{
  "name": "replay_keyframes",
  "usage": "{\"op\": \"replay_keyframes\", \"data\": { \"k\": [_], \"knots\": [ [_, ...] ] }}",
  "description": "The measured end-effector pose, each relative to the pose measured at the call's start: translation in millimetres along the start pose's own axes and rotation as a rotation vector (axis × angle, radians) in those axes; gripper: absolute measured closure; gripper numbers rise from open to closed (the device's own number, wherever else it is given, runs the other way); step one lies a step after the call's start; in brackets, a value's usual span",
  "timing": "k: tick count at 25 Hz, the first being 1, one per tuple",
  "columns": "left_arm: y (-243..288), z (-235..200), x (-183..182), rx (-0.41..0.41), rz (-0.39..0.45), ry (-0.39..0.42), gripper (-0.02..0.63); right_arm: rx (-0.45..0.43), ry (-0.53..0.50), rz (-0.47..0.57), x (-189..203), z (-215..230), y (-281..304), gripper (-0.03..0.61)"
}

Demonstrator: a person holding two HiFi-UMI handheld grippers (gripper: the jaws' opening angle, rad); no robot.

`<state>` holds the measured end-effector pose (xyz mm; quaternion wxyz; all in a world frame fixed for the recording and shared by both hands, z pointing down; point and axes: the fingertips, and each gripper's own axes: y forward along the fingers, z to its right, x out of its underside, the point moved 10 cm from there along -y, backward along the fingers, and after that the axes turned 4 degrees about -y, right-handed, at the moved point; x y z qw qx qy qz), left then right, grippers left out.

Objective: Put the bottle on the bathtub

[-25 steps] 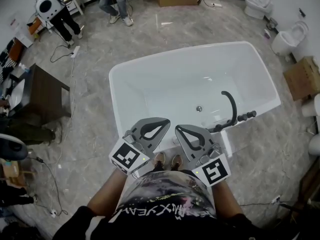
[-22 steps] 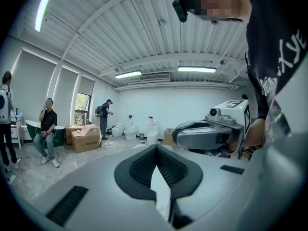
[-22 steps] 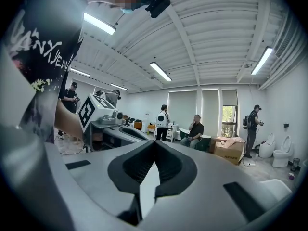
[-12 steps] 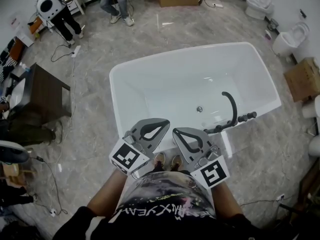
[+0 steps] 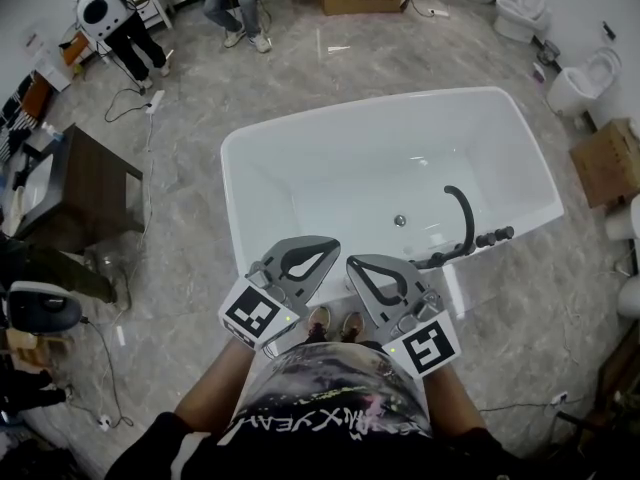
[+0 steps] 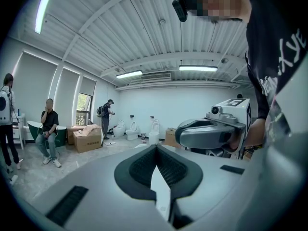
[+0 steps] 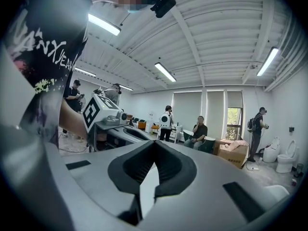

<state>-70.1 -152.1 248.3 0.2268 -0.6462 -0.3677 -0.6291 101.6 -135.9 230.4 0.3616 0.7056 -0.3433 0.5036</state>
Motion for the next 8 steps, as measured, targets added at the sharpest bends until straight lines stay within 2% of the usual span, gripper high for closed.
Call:
{"op": "replay_keyframes", "data": {
  "k": [8],
  "knots": [
    [0.3,2.7,-2.1,-0.002,0.011,-0.008,0.603,0.02,0.023,0.036,-2.4,-0.9,-2.5,0.579]
  ]
}}
